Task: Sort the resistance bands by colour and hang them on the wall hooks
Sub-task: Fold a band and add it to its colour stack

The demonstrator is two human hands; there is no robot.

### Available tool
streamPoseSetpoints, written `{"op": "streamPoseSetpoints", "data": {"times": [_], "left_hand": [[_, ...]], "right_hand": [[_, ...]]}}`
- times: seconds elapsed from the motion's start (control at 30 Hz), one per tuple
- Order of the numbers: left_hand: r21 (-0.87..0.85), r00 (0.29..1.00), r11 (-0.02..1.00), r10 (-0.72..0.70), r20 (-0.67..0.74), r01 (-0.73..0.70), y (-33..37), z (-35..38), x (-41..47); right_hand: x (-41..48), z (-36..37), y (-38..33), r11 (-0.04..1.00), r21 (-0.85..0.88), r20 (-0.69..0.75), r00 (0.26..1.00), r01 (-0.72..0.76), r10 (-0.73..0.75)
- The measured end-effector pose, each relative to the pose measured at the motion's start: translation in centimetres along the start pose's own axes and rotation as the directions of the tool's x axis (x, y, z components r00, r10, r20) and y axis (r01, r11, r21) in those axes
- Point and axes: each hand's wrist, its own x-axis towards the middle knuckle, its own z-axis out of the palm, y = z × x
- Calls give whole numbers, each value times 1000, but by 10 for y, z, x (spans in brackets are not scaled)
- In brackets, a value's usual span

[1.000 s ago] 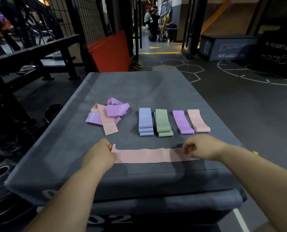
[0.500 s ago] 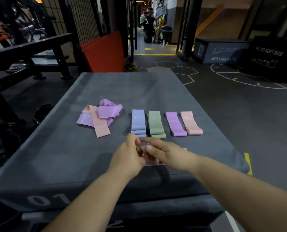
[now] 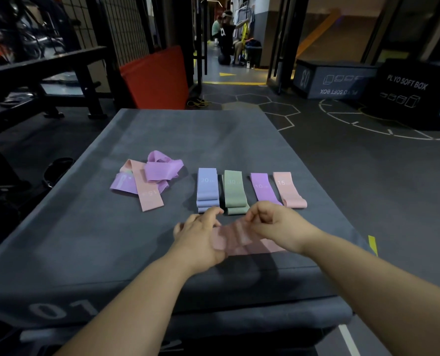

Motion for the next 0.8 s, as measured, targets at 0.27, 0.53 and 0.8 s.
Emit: {"op": "streamPoseSetpoints", "data": {"times": [0.27,0.53,0.8], "left_hand": [[-2,1000,1000,-9,13,9,-1,-2,4],[1,1000,1000,-17,3,17,-3,0,2],[85,999,996,8,53,-12,-1,-3,3]], "right_hand": [[-1,-21,20,972,-175,-63,987,-154,145],[1,-28,34,917,-314,-81,969,-247,234],[3,-29,37,863,-403,-122,953,-303,278]]}}
